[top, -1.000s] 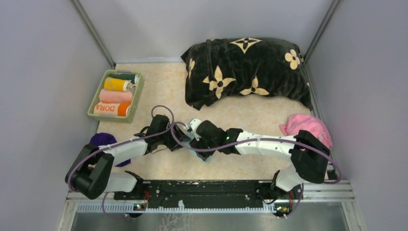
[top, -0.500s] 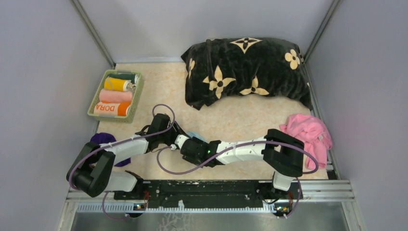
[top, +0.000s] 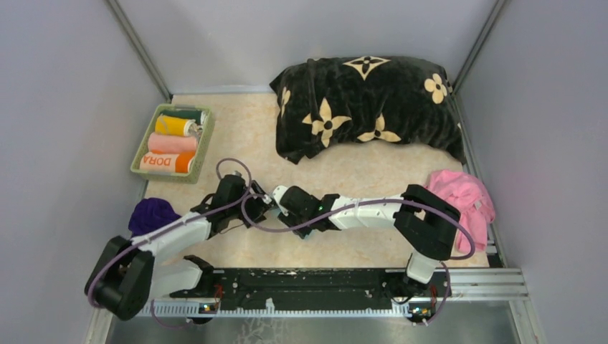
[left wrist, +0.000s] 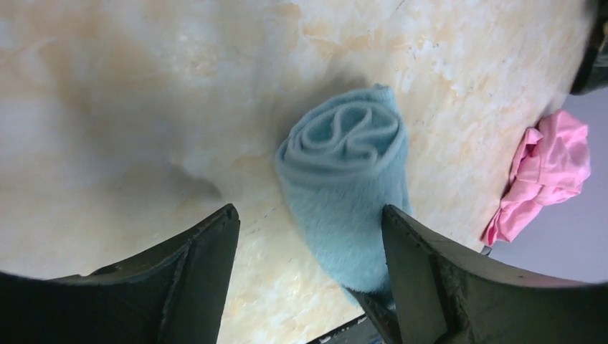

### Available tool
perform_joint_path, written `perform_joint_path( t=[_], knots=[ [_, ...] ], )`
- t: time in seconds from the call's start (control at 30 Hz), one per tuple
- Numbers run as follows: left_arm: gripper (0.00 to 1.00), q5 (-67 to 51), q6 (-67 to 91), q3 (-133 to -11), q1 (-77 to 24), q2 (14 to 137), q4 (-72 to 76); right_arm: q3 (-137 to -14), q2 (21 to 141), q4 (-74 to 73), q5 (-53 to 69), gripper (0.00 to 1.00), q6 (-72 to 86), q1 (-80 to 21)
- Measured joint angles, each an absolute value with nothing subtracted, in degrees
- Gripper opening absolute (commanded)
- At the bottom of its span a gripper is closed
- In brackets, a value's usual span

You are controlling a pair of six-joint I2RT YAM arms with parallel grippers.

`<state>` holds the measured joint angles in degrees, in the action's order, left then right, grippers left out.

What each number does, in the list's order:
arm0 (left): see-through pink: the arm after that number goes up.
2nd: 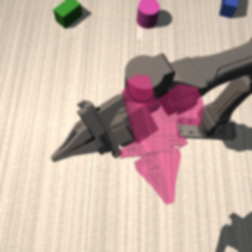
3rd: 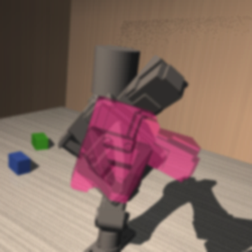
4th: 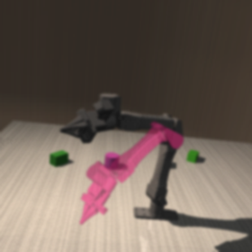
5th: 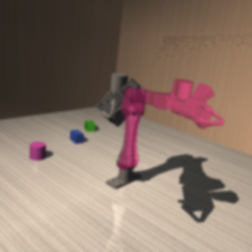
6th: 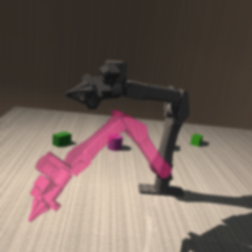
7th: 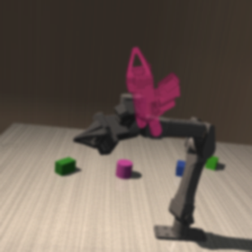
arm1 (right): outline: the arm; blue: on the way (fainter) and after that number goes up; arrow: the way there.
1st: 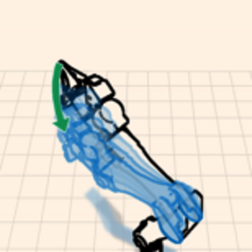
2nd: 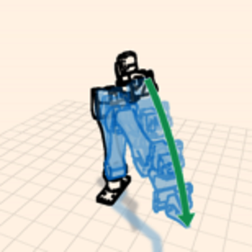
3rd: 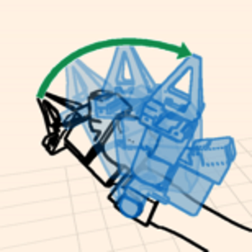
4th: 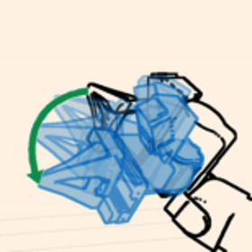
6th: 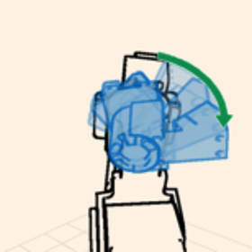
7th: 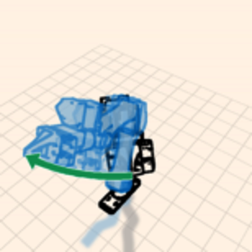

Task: Roll the towels
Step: Roll the towel at the center of the board.

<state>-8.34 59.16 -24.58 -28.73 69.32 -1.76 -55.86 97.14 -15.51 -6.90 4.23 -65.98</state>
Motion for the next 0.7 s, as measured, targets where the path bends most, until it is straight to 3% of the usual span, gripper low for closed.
perform_joint_path(
  t=[0.33,0.7],
  knots=[
    [0.87,-9.1,65.41,-11.73,-28.49,46.98,-0.27,-54.04,98.3,-7.7,13.19,0.25,13.28,-57.49],
    [0.84,-15.62,71.09,-7.29,-28.8,59.27,18.48,-50.46,101.01,3.07,28.6,0.25,20.67,-51.37]
  ],
)
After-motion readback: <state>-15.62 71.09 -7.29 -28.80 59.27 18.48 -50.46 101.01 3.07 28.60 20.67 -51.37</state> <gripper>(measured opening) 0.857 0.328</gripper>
